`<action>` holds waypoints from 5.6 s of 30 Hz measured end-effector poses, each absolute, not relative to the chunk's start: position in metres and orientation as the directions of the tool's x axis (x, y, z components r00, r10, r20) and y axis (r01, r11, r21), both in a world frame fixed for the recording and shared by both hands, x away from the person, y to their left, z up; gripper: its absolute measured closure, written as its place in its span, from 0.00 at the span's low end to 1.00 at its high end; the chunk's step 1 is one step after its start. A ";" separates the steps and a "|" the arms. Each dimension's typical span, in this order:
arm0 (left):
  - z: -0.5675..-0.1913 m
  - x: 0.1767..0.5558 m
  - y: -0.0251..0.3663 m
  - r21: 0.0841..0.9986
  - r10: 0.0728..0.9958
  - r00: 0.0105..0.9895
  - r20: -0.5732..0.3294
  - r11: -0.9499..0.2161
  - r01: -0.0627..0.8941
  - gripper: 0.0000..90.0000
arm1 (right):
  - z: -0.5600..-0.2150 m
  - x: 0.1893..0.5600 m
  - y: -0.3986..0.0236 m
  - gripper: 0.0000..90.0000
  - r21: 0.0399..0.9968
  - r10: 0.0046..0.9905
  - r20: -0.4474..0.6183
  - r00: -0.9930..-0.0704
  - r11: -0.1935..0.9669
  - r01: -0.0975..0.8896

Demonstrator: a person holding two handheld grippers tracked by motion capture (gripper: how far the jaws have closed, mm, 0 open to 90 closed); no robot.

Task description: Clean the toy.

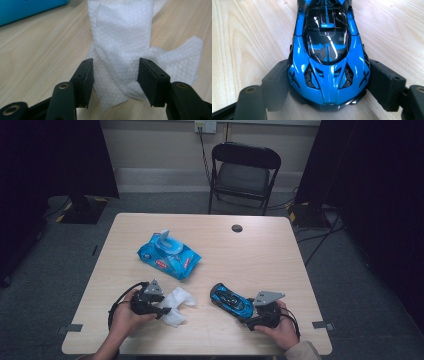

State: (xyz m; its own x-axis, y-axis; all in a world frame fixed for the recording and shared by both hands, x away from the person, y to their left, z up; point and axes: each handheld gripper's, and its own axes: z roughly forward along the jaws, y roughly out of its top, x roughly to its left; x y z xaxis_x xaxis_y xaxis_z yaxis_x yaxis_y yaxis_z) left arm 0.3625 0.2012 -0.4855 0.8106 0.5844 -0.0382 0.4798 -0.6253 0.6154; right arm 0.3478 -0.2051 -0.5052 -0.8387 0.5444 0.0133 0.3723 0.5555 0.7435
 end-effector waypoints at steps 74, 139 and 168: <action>-0.431 0.388 0.030 0.763 0.360 0.904 -0.230 -0.509 0.398 0.98 | -0.505 0.348 -0.205 0.26 0.742 0.544 0.013 -0.839 0.557 0.373; -0.460 0.390 0.047 0.660 0.399 0.912 -0.097 -0.660 0.359 0.98 | -0.505 0.348 -0.205 0.28 0.745 0.542 0.015 -0.840 0.555 0.371; -0.436 0.404 0.090 0.706 0.505 0.853 -0.134 -0.555 0.440 0.98 | -0.505 0.348 -0.205 0.28 0.745 0.543 0.015 -0.840 0.554 0.371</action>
State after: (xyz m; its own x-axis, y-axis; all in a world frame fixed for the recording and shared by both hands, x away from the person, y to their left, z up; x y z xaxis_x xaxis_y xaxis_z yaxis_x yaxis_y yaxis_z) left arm 0.4039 0.0904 -0.4360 0.8526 0.5049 -0.1343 0.4401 -0.5555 0.7055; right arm 0.3478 -0.2051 -0.5052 -0.8399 0.5425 0.0145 0.3709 0.5543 0.7451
